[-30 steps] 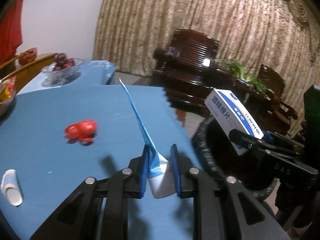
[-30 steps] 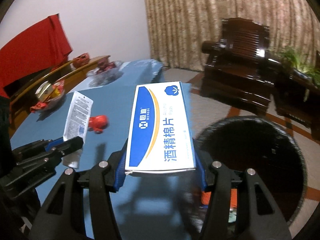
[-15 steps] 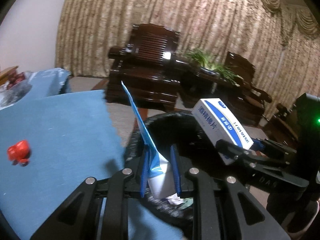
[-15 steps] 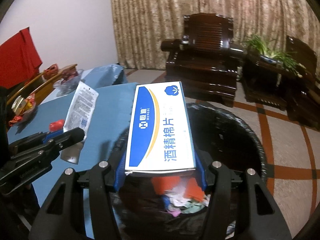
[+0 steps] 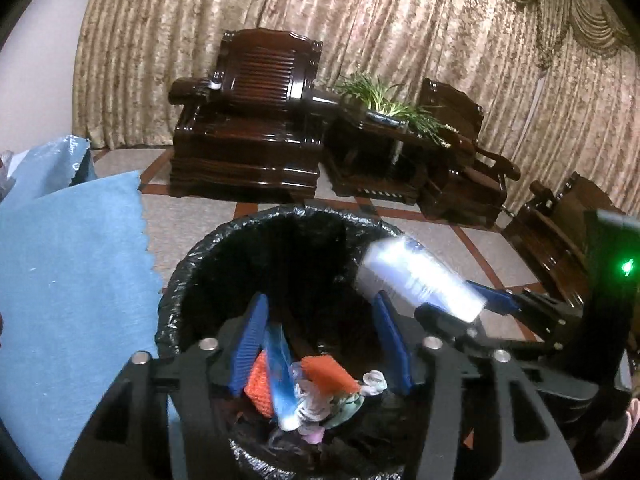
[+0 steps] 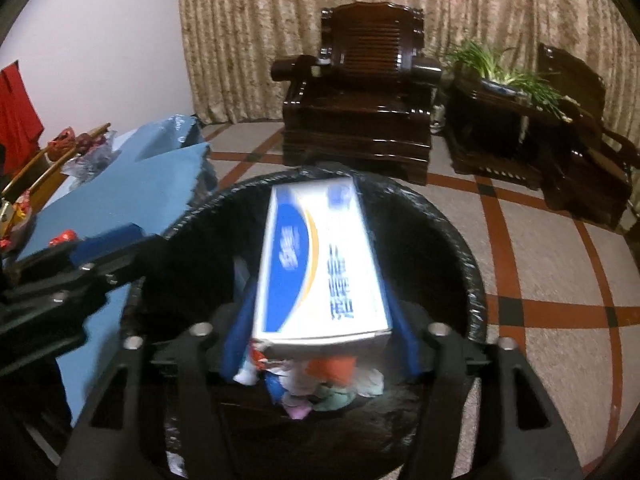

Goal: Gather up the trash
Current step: 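Carry the toothpaste tube and box over the bin and release both, then move both grippers back over the table toward the paper cup and red bag, then grasp the white-blue paper cup with the left gripper and lift it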

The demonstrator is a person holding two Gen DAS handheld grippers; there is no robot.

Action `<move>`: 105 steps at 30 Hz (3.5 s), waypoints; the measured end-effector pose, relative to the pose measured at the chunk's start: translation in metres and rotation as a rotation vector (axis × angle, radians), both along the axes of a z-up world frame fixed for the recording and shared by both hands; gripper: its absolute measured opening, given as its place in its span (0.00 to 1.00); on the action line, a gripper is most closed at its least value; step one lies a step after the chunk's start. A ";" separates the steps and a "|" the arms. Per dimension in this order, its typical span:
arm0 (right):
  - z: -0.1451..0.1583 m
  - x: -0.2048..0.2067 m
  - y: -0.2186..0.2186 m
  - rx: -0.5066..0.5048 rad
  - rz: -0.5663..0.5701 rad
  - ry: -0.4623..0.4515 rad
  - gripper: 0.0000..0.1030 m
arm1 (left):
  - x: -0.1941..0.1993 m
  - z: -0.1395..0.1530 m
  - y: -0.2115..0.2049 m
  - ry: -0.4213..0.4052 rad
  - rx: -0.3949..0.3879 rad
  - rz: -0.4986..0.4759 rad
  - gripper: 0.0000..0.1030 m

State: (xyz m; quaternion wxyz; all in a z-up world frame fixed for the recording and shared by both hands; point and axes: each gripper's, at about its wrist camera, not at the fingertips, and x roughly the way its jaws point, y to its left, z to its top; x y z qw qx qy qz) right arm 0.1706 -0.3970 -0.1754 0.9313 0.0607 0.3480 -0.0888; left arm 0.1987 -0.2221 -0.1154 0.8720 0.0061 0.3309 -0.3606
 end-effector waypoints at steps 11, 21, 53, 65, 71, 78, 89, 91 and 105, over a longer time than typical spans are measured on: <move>0.018 -0.012 0.007 0.036 0.006 -0.055 0.92 | -0.016 0.016 0.041 -0.049 0.020 0.112 0.85; 0.046 0.002 0.090 0.040 0.193 -0.115 0.93 | -0.038 0.031 0.137 -0.106 0.071 0.326 0.89; -0.001 0.070 0.355 0.000 0.631 -0.032 0.93 | -0.085 -0.027 0.431 -0.002 0.201 0.951 0.89; -0.026 0.085 0.384 -0.015 0.667 0.022 0.93 | -0.065 -0.059 0.468 0.118 0.167 1.012 0.89; -0.034 0.092 0.389 -0.015 0.672 0.042 0.93 | -0.052 -0.065 0.480 0.170 0.127 1.028 0.89; -0.038 0.096 0.388 -0.017 0.667 0.050 0.93 | -0.036 -0.074 0.488 0.216 0.122 1.034 0.71; -0.038 0.101 0.384 -0.005 0.658 0.051 0.93 | -0.029 -0.065 0.474 0.172 0.110 0.982 0.41; -0.038 0.101 0.384 -0.007 0.658 0.052 0.93 | -0.031 -0.066 0.475 0.184 0.108 0.995 0.57; -0.035 0.101 0.384 -0.003 0.662 0.053 0.93 | -0.031 -0.088 0.477 0.250 0.082 0.996 0.58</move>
